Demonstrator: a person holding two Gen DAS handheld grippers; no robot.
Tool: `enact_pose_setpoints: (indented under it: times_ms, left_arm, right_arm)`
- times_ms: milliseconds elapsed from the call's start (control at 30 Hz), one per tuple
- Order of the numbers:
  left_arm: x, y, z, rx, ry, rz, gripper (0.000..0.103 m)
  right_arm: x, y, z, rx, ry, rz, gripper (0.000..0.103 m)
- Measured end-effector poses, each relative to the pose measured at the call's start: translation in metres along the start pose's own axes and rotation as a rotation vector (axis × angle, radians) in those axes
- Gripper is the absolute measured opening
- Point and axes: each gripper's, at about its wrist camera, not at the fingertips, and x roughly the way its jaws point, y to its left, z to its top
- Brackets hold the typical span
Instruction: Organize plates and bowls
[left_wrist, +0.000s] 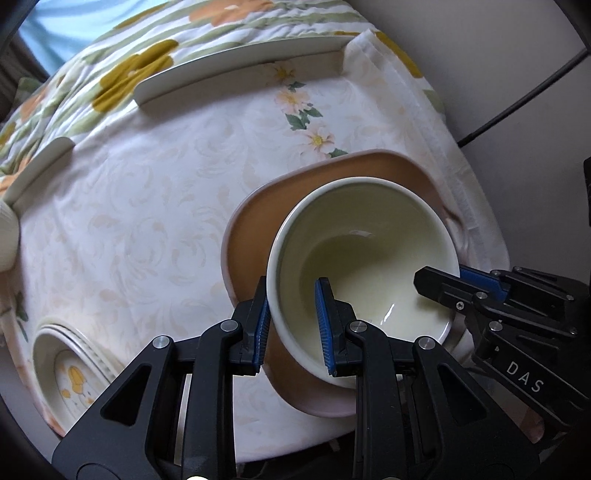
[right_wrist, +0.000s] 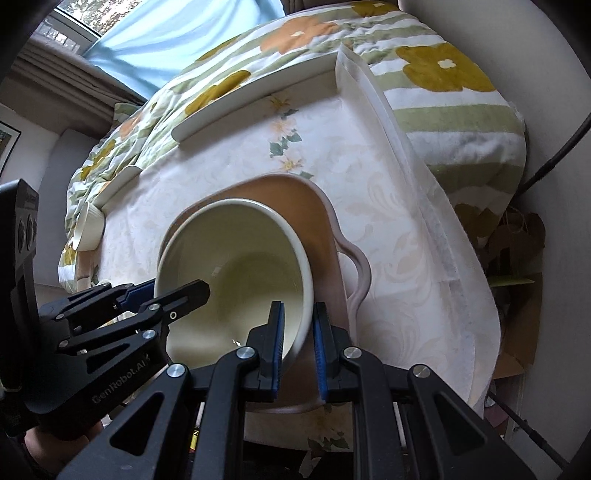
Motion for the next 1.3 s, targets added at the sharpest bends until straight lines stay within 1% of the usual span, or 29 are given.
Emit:
enact_pose_setpoints:
  times_ms: [233, 400, 500, 600, 700, 733, 767, 800, 833, 933, 1000, 1100, 1167, 1233, 1300]
  left_arm:
    - [0.002, -0.001, 0.000, 0.023, -0.013, 0.020, 0.020]
    - [0.003, -0.002, 0.001, 0.026, -0.006, 0.031, 0.020]
    - [0.004, -0.003, 0.001, 0.026, -0.002, 0.035, 0.020]
    - [0.004, -0.004, 0.002, 0.026, 0.002, 0.049, 0.021]
    - [0.005, -0.008, 0.002, 0.028, 0.004, 0.056, 0.027]
    - [0.006, -0.009, 0.002, 0.031, 0.005, 0.058, 0.035]
    - [0.006, -0.011, 0.002, 0.034, 0.003, 0.052, 0.039]
    - [0.006, -0.013, 0.001, 0.036, 0.002, 0.039, 0.049]
    - [0.005, -0.016, 0.001, 0.039, -0.002, 0.034, 0.054]
    - [0.002, -0.023, -0.001, 0.056, -0.016, 0.062, 0.058]
    - [-0.002, -0.024, -0.002, 0.048, -0.020, 0.053, 0.058]
    - [-0.017, -0.022, -0.004, 0.018, -0.047, 0.041, 0.058]
    - [-0.033, -0.021, -0.007, -0.001, -0.082, 0.034, 0.058]
    - [-0.054, -0.018, -0.012, -0.024, -0.132, 0.036, 0.058]
    - [-0.082, -0.011, -0.021, -0.069, -0.202, 0.037, 0.058]
  right_arm:
    - [0.002, 0.005, 0.000, -0.009, -0.008, -0.024, 0.014]
    - [0.000, 0.006, -0.003, -0.014, -0.020, -0.027, 0.014]
    - [-0.004, 0.009, -0.007, -0.038, -0.028, -0.039, 0.014]
    - [-0.009, 0.012, -0.012, -0.090, -0.035, -0.057, 0.014]
    - [-0.010, 0.014, -0.018, -0.132, -0.036, -0.063, 0.014]
    - [-0.010, 0.015, -0.019, -0.137, -0.038, -0.059, 0.014]
    - [-0.010, 0.015, -0.020, -0.142, -0.040, -0.057, 0.014]
    - [-0.011, 0.016, -0.021, -0.146, -0.044, -0.056, 0.014]
    - [-0.011, 0.016, -0.022, -0.148, -0.045, -0.056, 0.014]
    - [-0.015, 0.015, -0.024, -0.154, -0.050, -0.046, 0.014]
    - [-0.021, 0.013, -0.026, -0.157, -0.058, -0.054, 0.014]
    - [-0.032, 0.010, -0.030, -0.163, -0.073, -0.045, 0.014]
    - [-0.041, 0.011, -0.032, -0.179, -0.087, -0.045, 0.014]
    - [-0.053, 0.015, -0.033, -0.208, -0.108, -0.036, 0.014]
    - [-0.064, 0.024, -0.032, -0.253, -0.133, -0.014, 0.014]
